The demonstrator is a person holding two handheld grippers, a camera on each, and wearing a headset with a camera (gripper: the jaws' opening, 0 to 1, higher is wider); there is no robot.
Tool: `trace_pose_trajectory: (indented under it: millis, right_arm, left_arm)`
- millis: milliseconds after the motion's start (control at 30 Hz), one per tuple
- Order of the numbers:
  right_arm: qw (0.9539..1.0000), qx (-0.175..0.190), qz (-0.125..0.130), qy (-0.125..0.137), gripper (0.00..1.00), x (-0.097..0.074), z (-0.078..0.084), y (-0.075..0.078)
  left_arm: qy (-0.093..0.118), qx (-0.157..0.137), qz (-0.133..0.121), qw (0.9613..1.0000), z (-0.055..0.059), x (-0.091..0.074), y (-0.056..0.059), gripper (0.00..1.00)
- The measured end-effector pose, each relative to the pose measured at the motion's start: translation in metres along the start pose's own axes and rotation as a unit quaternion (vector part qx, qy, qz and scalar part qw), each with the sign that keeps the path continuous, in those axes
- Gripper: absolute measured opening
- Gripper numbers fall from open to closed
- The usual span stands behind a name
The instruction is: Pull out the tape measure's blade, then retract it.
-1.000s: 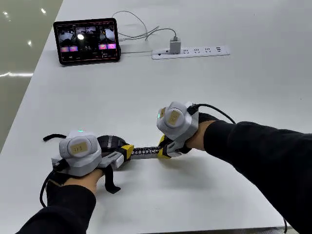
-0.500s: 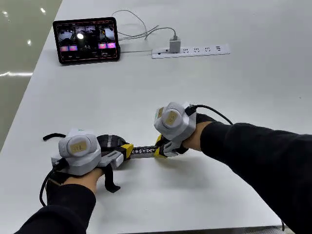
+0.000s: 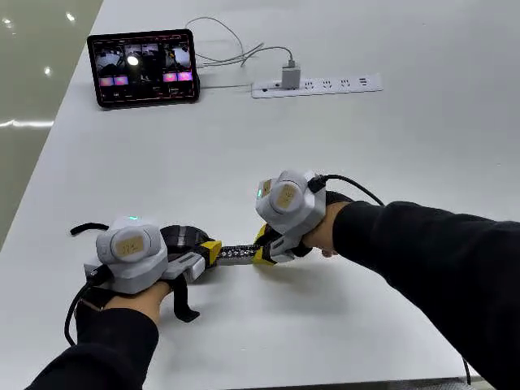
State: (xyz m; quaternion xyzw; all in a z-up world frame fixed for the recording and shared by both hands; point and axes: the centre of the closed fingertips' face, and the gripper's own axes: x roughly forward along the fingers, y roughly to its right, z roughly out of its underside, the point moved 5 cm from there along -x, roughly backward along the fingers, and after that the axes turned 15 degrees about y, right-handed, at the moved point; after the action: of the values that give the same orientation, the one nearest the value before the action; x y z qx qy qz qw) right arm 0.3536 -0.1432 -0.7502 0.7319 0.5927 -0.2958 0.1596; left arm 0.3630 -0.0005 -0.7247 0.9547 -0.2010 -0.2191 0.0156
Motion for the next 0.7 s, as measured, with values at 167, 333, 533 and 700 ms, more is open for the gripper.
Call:
trace_pose_trajectory:
  millis: [167, 333, 533, 700]
  right_arm:
    - [0.9999, -0.012, 0.002, 0.006, 0.09, 0.0019, -0.0004, -0.0008]
    - [0.9999, -0.007, 0.005, 0.012, 0.09, 0.0034, -0.0021, -0.0013]
    - [0.9998, -0.012, 0.003, 0.015, 0.09, 0.0065, -0.0041, -0.0012]
    - [0.9997, -0.016, 0.000, 0.016, 0.09, 0.0088, -0.0060, -0.0010]
  left_arm:
    - [0.000, -0.001, 0.000, 1.0000, 0.0002, 0.0002, -0.0002, 0.60]
    - [0.000, -0.001, 0.000, 1.0000, 0.0007, 0.0005, -0.0002, 0.60]
    - [-0.001, -0.001, 0.001, 1.0000, 0.0008, 0.0007, 0.0001, 0.60]
    - [0.000, 0.000, 0.001, 1.0000, 0.0006, 0.0009, 0.0001, 0.60]
